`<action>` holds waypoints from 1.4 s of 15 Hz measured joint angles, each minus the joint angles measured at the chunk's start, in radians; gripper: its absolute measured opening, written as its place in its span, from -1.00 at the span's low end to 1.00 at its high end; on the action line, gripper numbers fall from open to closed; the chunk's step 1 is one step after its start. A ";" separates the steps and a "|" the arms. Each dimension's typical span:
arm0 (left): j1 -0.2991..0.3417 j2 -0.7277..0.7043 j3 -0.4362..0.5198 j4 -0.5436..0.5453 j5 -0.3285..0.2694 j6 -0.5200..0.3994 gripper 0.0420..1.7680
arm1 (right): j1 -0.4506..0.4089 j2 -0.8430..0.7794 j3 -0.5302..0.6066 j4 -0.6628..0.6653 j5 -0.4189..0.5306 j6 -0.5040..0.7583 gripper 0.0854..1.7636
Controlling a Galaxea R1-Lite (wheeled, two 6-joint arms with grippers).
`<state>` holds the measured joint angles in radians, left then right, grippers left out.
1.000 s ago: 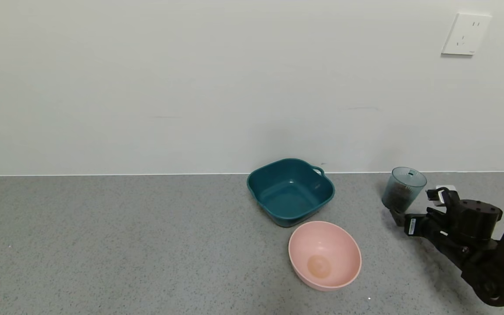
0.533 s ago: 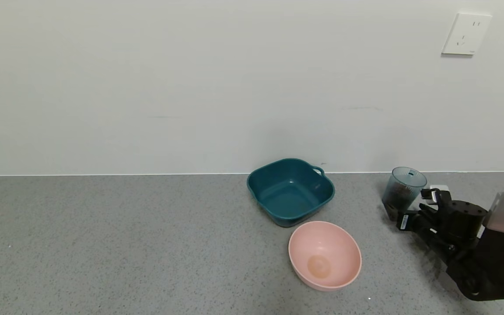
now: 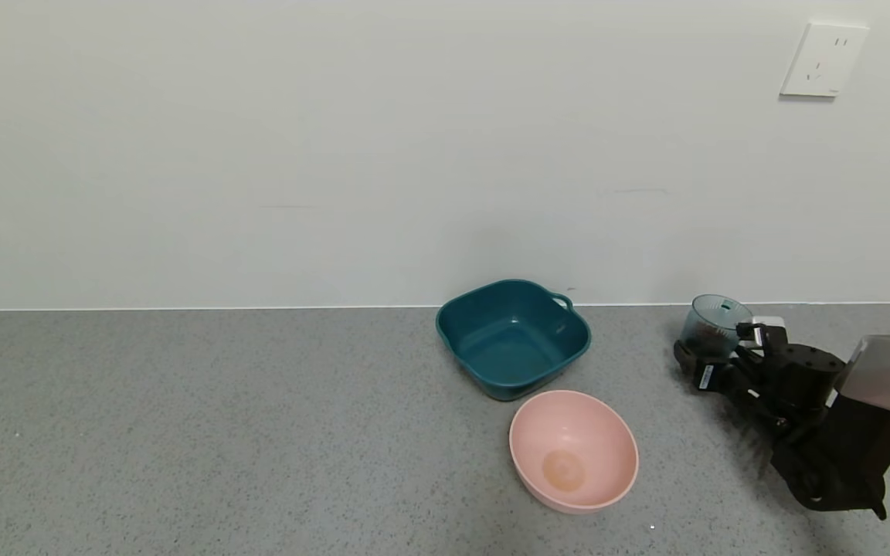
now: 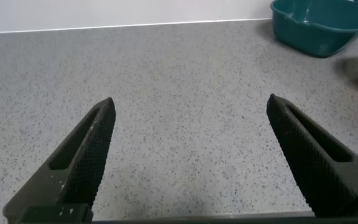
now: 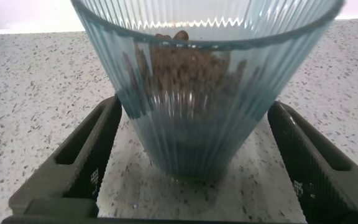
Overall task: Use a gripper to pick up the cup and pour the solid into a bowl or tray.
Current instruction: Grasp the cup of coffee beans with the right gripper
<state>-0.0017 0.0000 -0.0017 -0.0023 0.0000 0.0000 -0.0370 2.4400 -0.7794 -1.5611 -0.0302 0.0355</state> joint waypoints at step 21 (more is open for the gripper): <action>0.000 0.000 0.000 0.001 0.000 0.000 0.98 | 0.007 0.069 -0.168 0.044 -0.049 -0.002 0.94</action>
<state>-0.0017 0.0000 -0.0017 -0.0017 0.0000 0.0000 -0.0302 2.5091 -0.9472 -1.5168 -0.0794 0.0332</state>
